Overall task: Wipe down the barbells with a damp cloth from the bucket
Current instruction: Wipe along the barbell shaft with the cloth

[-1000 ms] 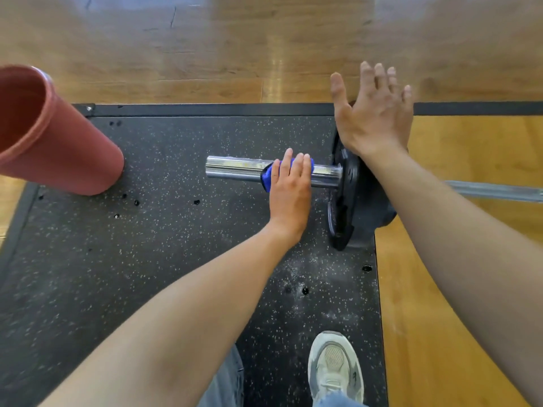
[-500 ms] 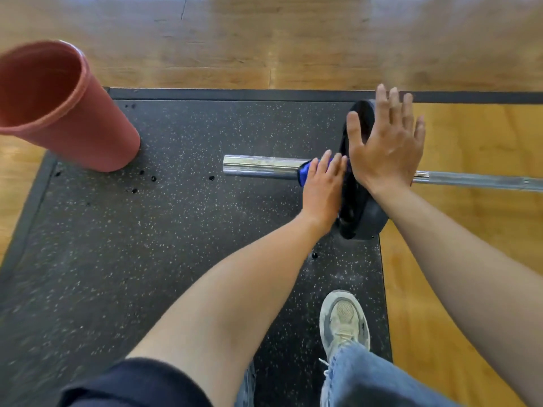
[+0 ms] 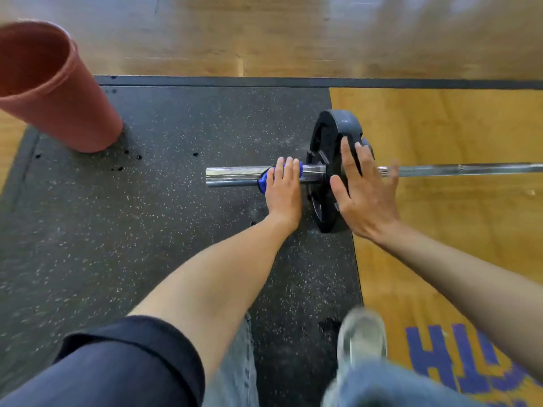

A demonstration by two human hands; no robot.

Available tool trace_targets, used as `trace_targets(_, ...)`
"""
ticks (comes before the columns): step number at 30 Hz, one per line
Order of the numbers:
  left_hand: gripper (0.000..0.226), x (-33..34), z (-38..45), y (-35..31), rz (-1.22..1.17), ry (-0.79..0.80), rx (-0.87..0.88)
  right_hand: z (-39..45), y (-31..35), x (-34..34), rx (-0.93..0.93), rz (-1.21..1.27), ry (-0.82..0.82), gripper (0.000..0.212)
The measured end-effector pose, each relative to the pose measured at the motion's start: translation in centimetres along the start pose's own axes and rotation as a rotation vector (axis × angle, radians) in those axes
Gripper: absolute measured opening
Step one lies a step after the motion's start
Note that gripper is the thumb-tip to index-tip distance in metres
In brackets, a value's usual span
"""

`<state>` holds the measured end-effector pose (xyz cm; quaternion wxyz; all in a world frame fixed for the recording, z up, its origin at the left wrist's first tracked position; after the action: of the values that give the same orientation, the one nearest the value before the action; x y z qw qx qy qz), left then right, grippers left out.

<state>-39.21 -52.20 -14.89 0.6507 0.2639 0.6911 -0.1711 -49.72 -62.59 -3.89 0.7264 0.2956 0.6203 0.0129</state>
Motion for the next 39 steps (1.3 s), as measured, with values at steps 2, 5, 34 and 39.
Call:
trace_targets(2,0.080,-0.3,-1.7,-0.6,-0.046,0.028,-0.047,1.4,2.1,-2.5,-0.100,0.019,-0.090,0.067)
trace_targets(5,0.072,-0.7,-3.0,-4.6,-0.063,-0.016,0.021,6.8,4.6,-2.2,-0.178,0.001,-0.047,0.069)
trace_targets(34,0.075,2.1,-17.3,-6.5,-0.026,-0.017,0.005,-5.4,1.3,1.2,-0.091,0.040,-0.030,0.065)
trace_targets(39,0.084,2.1,-20.6,-4.5,-0.135,-0.064,-0.246,-10.0,1.4,1.3,-0.088,0.044,-0.090,0.065)
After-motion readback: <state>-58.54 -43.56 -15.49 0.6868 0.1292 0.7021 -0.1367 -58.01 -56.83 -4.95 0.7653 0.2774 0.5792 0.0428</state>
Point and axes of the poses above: each hand's wrist, its own z-axis towards the middle knuckle, its own x-axis out of the palm, y = z × x, the point moved 6 cm from there along z, towards the middle knuckle, and after that the axes turned 15 degrees about z, right-handed, at the moved point
